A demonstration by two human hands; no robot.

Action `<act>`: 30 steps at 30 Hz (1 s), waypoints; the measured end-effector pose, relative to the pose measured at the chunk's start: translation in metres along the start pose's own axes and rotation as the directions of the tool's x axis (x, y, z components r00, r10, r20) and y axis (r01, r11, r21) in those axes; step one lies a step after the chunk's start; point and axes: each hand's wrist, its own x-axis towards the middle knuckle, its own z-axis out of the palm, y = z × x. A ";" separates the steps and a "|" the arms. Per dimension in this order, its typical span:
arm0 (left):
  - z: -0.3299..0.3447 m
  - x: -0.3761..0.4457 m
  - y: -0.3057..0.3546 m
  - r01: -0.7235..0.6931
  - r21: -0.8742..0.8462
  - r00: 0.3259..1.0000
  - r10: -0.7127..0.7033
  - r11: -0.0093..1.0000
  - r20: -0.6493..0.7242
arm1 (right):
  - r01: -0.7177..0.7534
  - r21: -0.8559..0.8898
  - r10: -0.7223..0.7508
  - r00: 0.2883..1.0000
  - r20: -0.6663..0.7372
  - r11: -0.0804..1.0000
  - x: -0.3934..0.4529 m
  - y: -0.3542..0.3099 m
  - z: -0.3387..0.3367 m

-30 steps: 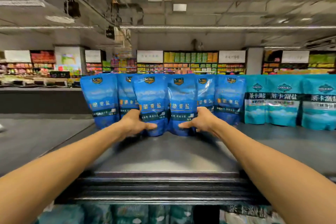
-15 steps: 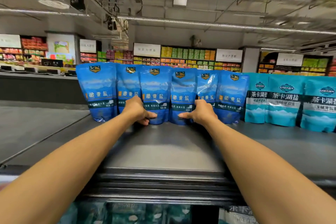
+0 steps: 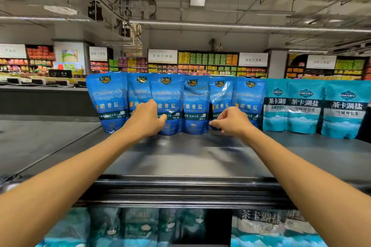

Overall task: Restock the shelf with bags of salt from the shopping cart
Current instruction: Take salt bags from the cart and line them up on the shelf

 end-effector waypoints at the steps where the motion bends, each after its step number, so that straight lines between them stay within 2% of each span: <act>1: -0.003 -0.009 0.008 -0.021 -0.076 0.999 0.019 0.997 -0.025 | 0.057 0.120 -0.057 0.998 -0.003 0.991 -0.018 0.000 -0.012; 3: -0.008 -0.027 0.028 -0.080 -0.226 0.995 0.064 0.971 -0.077 | 0.169 0.321 -0.173 0.985 -0.016 0.932 -0.058 0.000 -0.034; 5: -0.008 -0.048 0.056 -0.123 -0.409 0.990 0.082 0.904 -0.116 | 0.262 0.390 -0.257 0.964 -0.065 0.883 -0.100 0.007 -0.055; 9: 0.010 -0.104 0.118 -0.148 -0.751 0.988 0.120 0.643 -0.093 | 0.318 0.494 -0.280 0.948 -0.151 0.809 -0.178 0.052 -0.090; 12: 0.041 -0.156 0.171 -0.170 -0.866 0.970 0.234 0.469 -0.064 | 0.289 0.530 -0.167 0.949 -0.266 0.797 -0.238 0.099 -0.113; 14: 0.069 -0.191 0.207 -0.119 -0.918 0.947 0.322 0.378 0.010 | 0.256 0.510 -0.059 0.927 -0.371 0.821 -0.279 0.136 -0.125; 17: 0.122 -0.244 0.263 0.003 -0.941 0.868 0.466 0.340 0.171 | 0.127 0.459 0.117 0.877 -0.467 0.879 -0.347 0.198 -0.145; 21: 0.200 -0.323 0.328 0.168 -0.911 0.684 0.621 0.378 0.383 | -0.113 0.461 0.371 0.770 -0.520 0.880 -0.443 0.272 -0.168; 24: 0.253 -0.393 0.376 0.246 -0.862 0.503 0.702 0.444 0.505 | -0.321 0.483 0.565 0.631 -0.532 0.814 -0.515 0.317 -0.181; 27: 0.304 -0.471 0.417 0.242 -0.804 0.286 0.752 0.543 0.594 | -0.467 0.543 0.715 0.410 -0.567 0.698 -0.588 0.360 -0.191; 30: 0.358 -0.552 0.449 0.126 -0.727 0.024 0.730 0.675 0.683 | -0.567 0.601 0.796 0.177 -0.580 0.564 -0.660 0.408 -0.188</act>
